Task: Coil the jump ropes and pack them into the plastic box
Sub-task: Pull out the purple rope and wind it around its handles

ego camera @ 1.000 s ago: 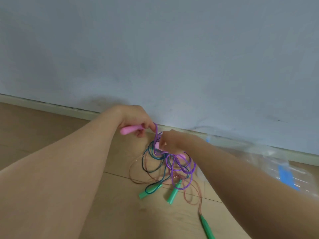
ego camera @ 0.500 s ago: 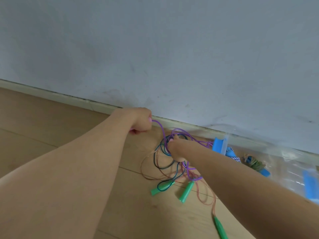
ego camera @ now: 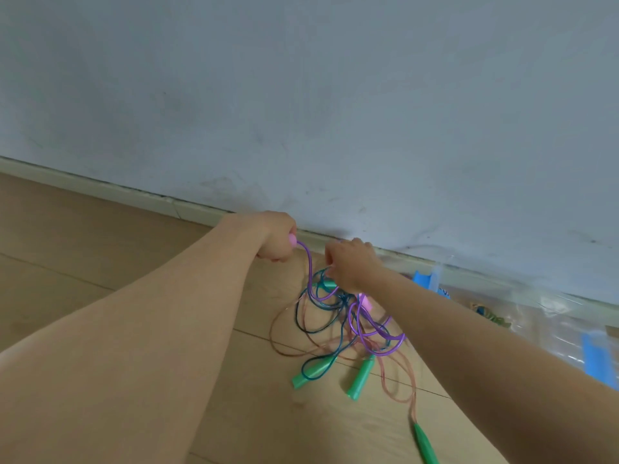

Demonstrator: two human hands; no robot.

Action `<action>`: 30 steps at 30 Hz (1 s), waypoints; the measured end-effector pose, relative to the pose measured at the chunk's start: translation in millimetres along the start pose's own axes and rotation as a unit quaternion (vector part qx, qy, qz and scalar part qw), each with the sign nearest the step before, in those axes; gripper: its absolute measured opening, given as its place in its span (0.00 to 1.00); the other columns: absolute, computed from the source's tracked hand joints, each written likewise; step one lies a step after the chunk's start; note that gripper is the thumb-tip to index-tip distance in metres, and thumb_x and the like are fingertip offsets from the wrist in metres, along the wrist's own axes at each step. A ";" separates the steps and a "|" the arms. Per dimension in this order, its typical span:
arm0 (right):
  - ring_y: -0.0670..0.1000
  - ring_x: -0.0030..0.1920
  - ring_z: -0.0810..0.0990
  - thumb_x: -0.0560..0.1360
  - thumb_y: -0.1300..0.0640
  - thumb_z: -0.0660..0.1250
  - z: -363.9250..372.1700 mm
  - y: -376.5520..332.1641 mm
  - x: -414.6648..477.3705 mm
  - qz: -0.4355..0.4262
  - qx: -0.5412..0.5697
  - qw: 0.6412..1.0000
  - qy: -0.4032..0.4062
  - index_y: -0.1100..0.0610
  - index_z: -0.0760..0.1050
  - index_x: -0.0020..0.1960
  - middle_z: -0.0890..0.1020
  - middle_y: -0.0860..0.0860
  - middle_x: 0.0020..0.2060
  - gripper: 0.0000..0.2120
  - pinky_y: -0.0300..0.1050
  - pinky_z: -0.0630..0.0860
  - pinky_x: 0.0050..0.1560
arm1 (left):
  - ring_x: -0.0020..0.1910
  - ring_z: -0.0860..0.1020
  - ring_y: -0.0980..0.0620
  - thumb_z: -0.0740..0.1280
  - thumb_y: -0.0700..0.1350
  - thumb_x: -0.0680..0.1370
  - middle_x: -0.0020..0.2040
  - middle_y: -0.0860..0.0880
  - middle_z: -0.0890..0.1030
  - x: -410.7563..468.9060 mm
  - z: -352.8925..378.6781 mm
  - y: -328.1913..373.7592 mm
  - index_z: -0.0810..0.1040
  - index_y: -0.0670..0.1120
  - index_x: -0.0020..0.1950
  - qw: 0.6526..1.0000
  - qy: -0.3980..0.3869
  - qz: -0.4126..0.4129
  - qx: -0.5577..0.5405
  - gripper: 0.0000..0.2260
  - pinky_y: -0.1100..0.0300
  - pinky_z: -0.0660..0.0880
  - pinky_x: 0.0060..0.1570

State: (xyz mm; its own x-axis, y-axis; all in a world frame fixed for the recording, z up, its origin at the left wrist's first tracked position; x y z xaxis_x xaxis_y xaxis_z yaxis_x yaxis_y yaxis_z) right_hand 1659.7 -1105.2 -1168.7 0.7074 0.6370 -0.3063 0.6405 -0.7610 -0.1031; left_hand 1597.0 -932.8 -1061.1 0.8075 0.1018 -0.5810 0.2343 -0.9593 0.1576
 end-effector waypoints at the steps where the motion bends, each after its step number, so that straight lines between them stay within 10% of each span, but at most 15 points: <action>1: 0.60 0.59 0.77 0.80 0.53 0.65 -4.9 5.2 0.5 0.021 0.031 0.999 0.004 0.52 0.73 0.60 0.81 0.53 0.58 0.09 0.54 0.70 0.59 | 0.37 0.75 0.50 0.68 0.42 0.78 0.57 0.44 0.80 0.8 -0.2 0.5 0.77 0.46 0.62 1.000 0.005 0.003 -0.002 0.12 0.60 0.69 0.32; 8: 0.64 0.54 0.81 0.83 0.49 0.62 -47.8 42.5 -8.9 0.070 0.187 0.970 0.138 0.54 0.79 0.54 0.85 0.58 0.49 0.11 0.55 0.78 0.52 | 0.40 0.79 0.46 0.72 0.49 0.74 0.44 0.45 0.80 2.0 -8.2 16.8 0.76 0.45 0.44 0.998 0.053 -0.001 -0.015 0.09 0.58 0.72 0.38; 17: 0.66 0.47 0.82 0.82 0.30 0.54 -121.3 44.8 -68.2 0.110 0.047 0.954 0.275 0.57 0.76 0.51 0.83 0.61 0.46 0.31 0.51 0.70 0.41 | 0.29 0.78 0.45 0.72 0.65 0.75 0.30 0.47 0.78 -23.8 -35.3 64.3 0.73 0.47 0.32 0.963 0.176 0.081 -0.186 0.25 0.52 0.80 0.38; 21: 0.63 0.44 0.79 0.79 0.28 0.56 -154.1 50.6 -86.0 0.168 0.204 0.910 0.320 0.56 0.74 0.45 0.82 0.55 0.40 0.31 0.52 0.73 0.43 | 0.36 0.83 0.44 0.66 0.72 0.75 0.29 0.38 0.81 -37.7 -52.9 91.5 0.78 0.45 0.36 0.942 0.168 0.132 -0.257 0.29 0.54 0.79 0.51; 26: 0.55 0.31 0.83 0.81 0.34 0.58 -178.9 59.5 -108.8 0.126 0.445 0.827 0.319 0.63 0.77 0.36 0.83 0.54 0.27 0.34 0.51 0.81 0.43 | 0.31 0.81 0.52 0.74 0.50 0.79 0.26 0.52 0.79 -53.2 -63.5 123.5 0.76 0.46 0.39 0.924 0.102 0.185 -0.318 0.13 0.55 0.78 0.45; 30: 0.58 0.25 0.81 0.85 0.39 0.51 -183.1 59.7 -120.0 0.097 0.433 0.859 0.257 0.67 0.77 0.43 0.82 0.60 0.25 0.34 0.49 0.80 0.41 | 0.33 0.81 0.47 0.70 0.37 0.78 0.36 0.45 0.84 -59.6 -70.7 127.1 0.76 0.46 0.61 0.895 0.162 0.181 -0.374 0.12 0.52 0.81 0.38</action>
State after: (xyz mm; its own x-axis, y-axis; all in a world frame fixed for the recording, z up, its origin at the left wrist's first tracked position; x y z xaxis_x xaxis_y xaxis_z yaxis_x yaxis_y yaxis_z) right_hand 1667.8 -1204.5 -964.8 0.9564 0.2894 0.0386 0.1920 -0.5238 -0.8300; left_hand 1616.9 -1042.2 -949.9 0.9900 0.0077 -0.1406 0.1246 -0.5134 0.8491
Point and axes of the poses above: each hand's wrist, its own x-axis towards the middle knuckle, its own z-axis out of the palm, y = z × x, the point moved 2 cm from there along x, towards the middle knuckle
